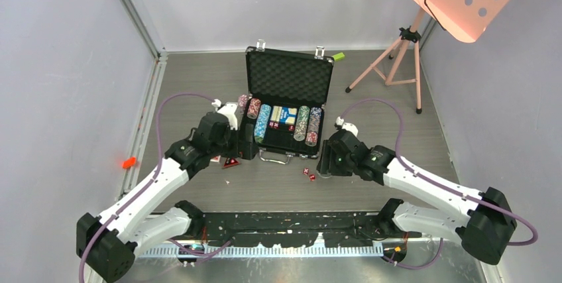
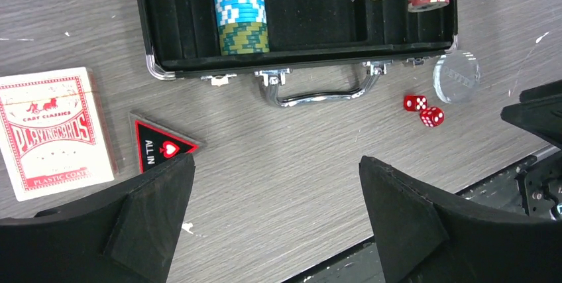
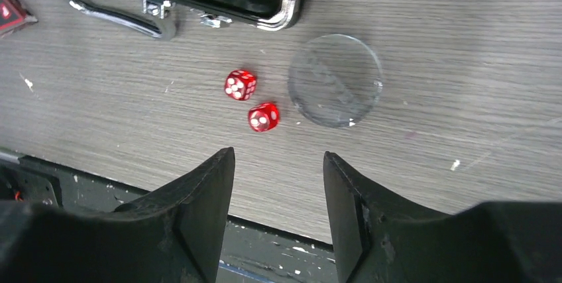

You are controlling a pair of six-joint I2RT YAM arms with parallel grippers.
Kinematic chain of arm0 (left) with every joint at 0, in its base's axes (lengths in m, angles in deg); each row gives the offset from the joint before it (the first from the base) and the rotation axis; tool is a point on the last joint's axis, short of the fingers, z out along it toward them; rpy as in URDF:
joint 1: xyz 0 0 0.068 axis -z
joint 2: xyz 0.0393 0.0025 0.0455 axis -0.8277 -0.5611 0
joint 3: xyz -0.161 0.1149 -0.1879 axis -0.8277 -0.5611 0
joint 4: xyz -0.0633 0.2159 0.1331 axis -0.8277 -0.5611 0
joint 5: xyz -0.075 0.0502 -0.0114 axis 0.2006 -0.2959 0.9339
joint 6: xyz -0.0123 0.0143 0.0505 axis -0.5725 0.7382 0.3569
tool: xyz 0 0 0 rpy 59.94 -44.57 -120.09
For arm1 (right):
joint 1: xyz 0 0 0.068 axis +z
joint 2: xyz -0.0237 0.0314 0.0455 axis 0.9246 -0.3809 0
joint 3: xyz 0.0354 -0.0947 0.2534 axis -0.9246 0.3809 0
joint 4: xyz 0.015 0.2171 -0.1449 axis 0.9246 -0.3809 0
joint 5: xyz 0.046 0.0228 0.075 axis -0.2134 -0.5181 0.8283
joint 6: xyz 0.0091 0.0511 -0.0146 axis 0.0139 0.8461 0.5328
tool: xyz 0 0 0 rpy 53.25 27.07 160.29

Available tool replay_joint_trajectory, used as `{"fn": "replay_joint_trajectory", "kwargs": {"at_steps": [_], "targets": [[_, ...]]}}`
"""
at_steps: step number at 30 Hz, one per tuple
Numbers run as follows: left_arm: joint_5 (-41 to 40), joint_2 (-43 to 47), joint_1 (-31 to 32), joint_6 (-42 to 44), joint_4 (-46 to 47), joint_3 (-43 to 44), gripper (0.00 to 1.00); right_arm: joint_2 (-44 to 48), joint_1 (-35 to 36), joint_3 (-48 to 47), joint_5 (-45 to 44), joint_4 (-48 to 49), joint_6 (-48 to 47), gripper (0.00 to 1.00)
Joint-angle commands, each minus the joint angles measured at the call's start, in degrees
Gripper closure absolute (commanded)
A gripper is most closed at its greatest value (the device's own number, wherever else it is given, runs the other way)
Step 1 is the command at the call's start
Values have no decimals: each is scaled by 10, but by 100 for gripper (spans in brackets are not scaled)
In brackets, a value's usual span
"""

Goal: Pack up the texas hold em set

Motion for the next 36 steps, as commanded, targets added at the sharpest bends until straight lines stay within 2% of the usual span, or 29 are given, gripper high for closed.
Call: {"fn": "replay_joint_trajectory", "kwargs": {"at_steps": [1,3,8,16,23,26,29,36], "targets": [[-7,37,-5,-18,21,-24,0,-24,29,-1,31,68,-22,43],[-92,48,-10,-27,-11,-20,0,-37,48,-5,18,75,-15,44],[-150,60,-32,-37,-42,-2,0,-86,93,-12,-38,91,-8,49],[-155,33,-57,-16,-98,59,0,-161,117,-5,-72,137,-8,53],[-165,11,-67,4,-98,85,0,-230,117,-34,-81,143,-17,57],[-156,2,-69,10,-98,95,1,-249,117,-50,-82,128,-9,63],[-151,-1,-70,18,-104,101,2,-240,118,-52,-87,109,9,73],[-141,7,-70,30,-94,83,3,-164,117,-51,-103,60,29,73]]}}
